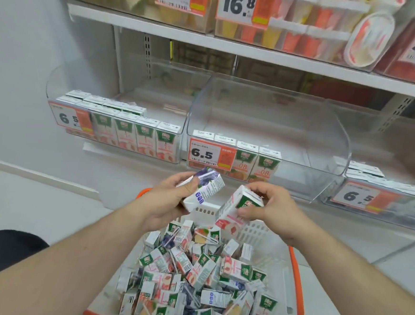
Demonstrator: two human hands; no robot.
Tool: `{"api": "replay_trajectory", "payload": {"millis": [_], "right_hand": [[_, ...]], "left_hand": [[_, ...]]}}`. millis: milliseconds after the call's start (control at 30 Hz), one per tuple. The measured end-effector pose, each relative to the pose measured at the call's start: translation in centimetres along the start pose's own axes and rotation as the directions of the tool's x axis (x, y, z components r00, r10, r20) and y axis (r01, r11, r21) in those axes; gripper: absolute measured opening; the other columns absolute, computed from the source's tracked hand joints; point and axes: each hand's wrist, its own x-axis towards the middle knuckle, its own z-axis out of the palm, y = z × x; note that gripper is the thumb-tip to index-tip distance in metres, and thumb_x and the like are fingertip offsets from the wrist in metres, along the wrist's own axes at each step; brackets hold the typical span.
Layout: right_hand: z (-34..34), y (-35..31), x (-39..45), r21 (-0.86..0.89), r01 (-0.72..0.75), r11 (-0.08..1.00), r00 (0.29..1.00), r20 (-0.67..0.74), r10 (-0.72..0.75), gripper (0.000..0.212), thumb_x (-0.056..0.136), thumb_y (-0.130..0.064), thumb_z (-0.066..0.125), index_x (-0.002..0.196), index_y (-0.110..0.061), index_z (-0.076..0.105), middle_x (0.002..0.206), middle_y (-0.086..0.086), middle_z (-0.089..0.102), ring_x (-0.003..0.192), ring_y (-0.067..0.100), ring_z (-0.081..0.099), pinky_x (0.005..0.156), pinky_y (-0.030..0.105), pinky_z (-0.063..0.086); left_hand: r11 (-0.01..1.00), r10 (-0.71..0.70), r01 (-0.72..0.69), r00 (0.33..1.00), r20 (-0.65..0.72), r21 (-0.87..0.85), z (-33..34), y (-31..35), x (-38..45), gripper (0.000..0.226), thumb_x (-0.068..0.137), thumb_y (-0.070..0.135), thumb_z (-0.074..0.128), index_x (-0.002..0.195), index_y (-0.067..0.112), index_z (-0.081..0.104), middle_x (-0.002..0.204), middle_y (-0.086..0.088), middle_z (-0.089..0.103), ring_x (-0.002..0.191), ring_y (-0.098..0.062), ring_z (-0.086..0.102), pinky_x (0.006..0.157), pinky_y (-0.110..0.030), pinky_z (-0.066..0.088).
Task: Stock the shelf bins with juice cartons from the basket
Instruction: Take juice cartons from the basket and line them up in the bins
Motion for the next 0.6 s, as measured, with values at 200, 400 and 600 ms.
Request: {"api": "replay_trajectory", "payload": {"millis": [200,400,600], "right_hand": [[0.3,0.5,0.1,0.204,0.006,0.979,0.995,-0.095,0.013,0.042,0.077,0.011,0.073,0.114,-0.008,0.069,0.094,0.01,0.075,0.084,0.026,0.071,0.083,0.045,0.057],[1.2,-0.8,-0.3,0.221,0.113,0.969,0.985,-0.15,-0.081,0.057,0.07,0.013,0.077,0.113,-0.022,0.064,0.095,0.003,0.076,0.085,0.02,0.073,0.071,0.034,0.06],[2.6,-4.2,0.2,0.275,0.178,0.945,0.978,-0.156,-0.139,0.029,0.082,0.002,0.068,0.107,-0.013,0.069,0.09,0.006,0.076,0.082,0.02,0.073,0.073,0.031,0.056]], "left_hand": [[0.985,-0.012,-0.009,0.993,-0.121,-0.172,0.0,1.1,0.2,0.048,0.065,0.029,0.071,0.111,0.018,0.061,0.073,-0.001,0.069,0.054,-0.008,0.056,0.049,-0.019,0.038],[0.974,-0.015,-0.005,0.996,-0.087,-0.229,-1.7,5.1,-0.2,0.047,0.069,0.049,0.061,0.098,0.012,0.07,0.091,-0.011,0.073,0.082,-0.024,0.069,0.075,-0.04,0.059],[0.997,0.0,-0.009,0.993,-0.116,-0.078,-4.3,9.9,-1.1,0.036,0.088,0.014,0.054,0.058,0.012,0.073,0.072,-0.01,0.069,0.072,-0.022,0.055,0.075,-0.035,0.048]]}}
